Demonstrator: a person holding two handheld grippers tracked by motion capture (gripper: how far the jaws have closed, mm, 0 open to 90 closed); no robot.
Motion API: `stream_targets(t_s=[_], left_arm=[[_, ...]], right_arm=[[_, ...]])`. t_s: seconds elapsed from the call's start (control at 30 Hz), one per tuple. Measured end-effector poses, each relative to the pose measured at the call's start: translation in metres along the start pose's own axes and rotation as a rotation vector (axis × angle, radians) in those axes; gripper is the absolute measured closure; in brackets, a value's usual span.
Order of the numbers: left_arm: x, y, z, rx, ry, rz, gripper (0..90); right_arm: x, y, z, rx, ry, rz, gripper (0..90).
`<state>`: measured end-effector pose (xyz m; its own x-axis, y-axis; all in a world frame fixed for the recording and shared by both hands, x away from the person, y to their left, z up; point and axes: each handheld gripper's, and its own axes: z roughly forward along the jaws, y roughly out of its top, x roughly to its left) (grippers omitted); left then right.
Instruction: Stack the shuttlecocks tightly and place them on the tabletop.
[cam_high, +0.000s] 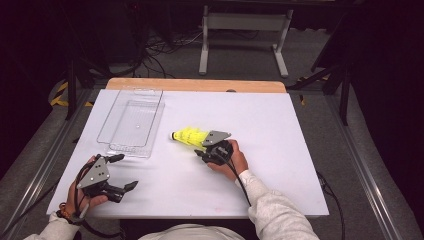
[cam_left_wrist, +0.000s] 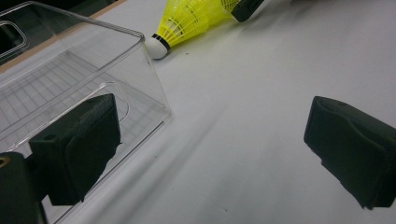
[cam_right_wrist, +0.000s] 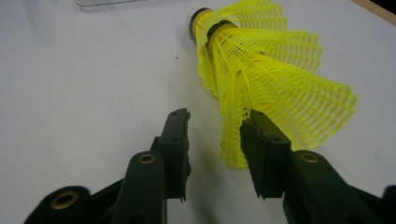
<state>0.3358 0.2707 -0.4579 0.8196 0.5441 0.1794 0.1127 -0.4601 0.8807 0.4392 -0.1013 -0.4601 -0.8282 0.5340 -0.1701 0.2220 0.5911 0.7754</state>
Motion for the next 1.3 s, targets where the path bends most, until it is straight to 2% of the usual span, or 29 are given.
stream_targets(t_s=[0.3, 0.43, 0.53, 1.3], left_arm=[[0.0004, -0.0001, -0.0005, -0.002, -0.001, -0.003, 4.8], [0.0001, 0.0002, -0.0011, -0.002, 0.001, 0.003, 4.8], [0.0002, 0.0002, -0.0011, -0.001, 0.0, 0.003, 4.8], [-0.0003, 0.0001, 0.0002, 0.0, -0.004, -0.002, 4.9]], right_arm=[[0.0007, 0.0001, -0.0018, -0.001, -0.006, 0.004, 58.4], [0.0015, 0.0007, -0.0045, -0.017, 0.012, 0.023, 56.7], [0.0019, 0.0016, -0.0067, -0.026, 0.009, 0.017, 55.6], [0.0011, 0.0018, -0.0093, -0.039, -0.005, 0.026, 53.5]])
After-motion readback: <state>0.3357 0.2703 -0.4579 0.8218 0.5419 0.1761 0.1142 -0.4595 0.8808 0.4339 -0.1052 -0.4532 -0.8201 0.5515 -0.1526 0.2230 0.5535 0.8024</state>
